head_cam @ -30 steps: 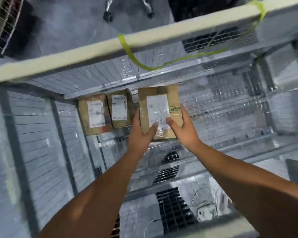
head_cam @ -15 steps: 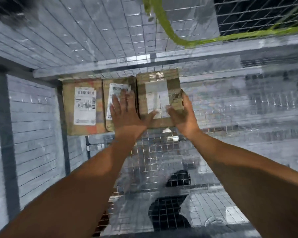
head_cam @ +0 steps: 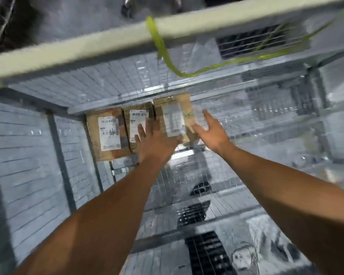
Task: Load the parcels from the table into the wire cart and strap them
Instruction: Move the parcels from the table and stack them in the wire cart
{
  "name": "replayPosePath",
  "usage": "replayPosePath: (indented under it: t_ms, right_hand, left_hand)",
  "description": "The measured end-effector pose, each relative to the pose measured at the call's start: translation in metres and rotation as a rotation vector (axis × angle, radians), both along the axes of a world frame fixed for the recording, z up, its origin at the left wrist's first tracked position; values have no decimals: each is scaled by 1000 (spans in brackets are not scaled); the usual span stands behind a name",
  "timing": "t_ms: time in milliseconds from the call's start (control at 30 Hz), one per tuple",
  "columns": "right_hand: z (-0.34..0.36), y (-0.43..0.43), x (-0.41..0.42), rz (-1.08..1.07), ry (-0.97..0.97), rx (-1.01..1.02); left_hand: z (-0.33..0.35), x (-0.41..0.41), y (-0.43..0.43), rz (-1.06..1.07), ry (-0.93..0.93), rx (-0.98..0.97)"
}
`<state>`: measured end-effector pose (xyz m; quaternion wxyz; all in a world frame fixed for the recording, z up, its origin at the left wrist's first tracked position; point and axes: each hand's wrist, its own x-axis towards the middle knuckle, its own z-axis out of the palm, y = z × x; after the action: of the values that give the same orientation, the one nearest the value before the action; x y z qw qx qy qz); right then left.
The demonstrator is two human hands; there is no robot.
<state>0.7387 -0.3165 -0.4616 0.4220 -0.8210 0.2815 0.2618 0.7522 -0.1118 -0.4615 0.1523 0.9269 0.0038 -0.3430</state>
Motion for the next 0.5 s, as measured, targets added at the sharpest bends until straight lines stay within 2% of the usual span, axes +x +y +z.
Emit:
replayPosePath:
  t_ms: [167, 267, 333, 400, 500]
  right_hand:
    - [169, 12, -75, -197, -72, -163]
    - [286, 10, -144, -404, -233, -351]
    - [354, 3, -201, -568, -306, -456]
    - [416, -1, -273, -711, -319, -547]
    - [489, -6, -392, -960, -337, -683]
  left_hand:
    - [149, -37, -5, -191, -52, -165]
    - [247, -69, -24, -431, -224, -340]
    - [303, -101, -45, -507, -315, -500]
    - [361, -145, -72, -650, -208, -536]
    - [425, -222, -121, -891, -216, -665]
